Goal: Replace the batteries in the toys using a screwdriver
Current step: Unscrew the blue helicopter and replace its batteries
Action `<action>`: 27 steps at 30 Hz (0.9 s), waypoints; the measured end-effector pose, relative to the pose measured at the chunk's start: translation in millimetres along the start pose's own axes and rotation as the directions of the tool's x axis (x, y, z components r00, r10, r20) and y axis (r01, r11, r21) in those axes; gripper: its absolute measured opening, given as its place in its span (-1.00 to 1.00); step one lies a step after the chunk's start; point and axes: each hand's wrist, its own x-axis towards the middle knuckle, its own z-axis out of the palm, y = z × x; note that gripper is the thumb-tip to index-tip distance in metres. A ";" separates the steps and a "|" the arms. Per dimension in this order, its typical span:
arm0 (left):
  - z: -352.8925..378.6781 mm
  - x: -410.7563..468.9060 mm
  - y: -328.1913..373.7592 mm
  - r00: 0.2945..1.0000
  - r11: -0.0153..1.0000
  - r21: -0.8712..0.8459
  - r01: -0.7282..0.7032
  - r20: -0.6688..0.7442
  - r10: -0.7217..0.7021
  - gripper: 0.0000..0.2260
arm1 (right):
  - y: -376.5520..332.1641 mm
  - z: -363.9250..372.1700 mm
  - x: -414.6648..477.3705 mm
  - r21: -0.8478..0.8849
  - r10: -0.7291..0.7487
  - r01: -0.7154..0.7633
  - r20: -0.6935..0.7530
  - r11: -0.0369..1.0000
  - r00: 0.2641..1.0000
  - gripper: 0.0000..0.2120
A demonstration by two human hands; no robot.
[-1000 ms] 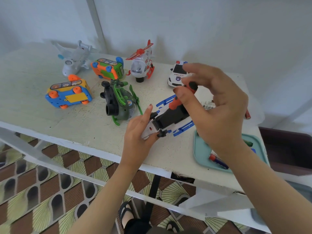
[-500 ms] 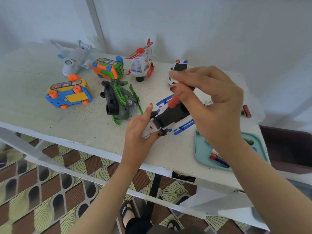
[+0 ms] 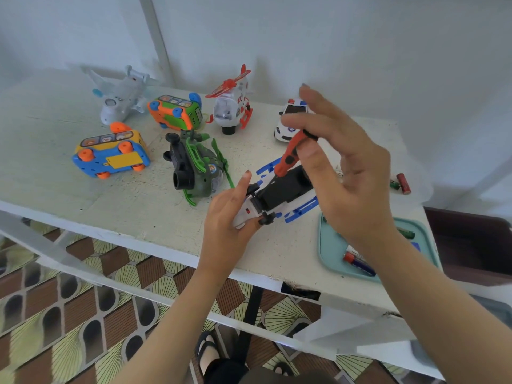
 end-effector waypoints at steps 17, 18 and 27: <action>0.2 -0.4 -2.0 1.000 1.000 0.004 -0.002 0.001 0.002 -0.37 | -3.3 0.5 4.4 -0.186 -0.117 0.114 -0.005 0.976 0.993 -0.81; -0.1 -0.2 -0.9 1.000 1.000 0.000 -0.006 -0.002 0.006 -0.35 | -4.2 0.9 4.9 -0.180 -0.130 0.125 -0.015 0.976 0.991 -0.83; 0.8 -0.7 -1.1 1.000 1.000 -0.009 0.010 -0.002 -0.010 -0.32 | -2.5 3.7 1.4 -0.161 -0.052 0.053 0.011 0.985 0.999 -0.80</action>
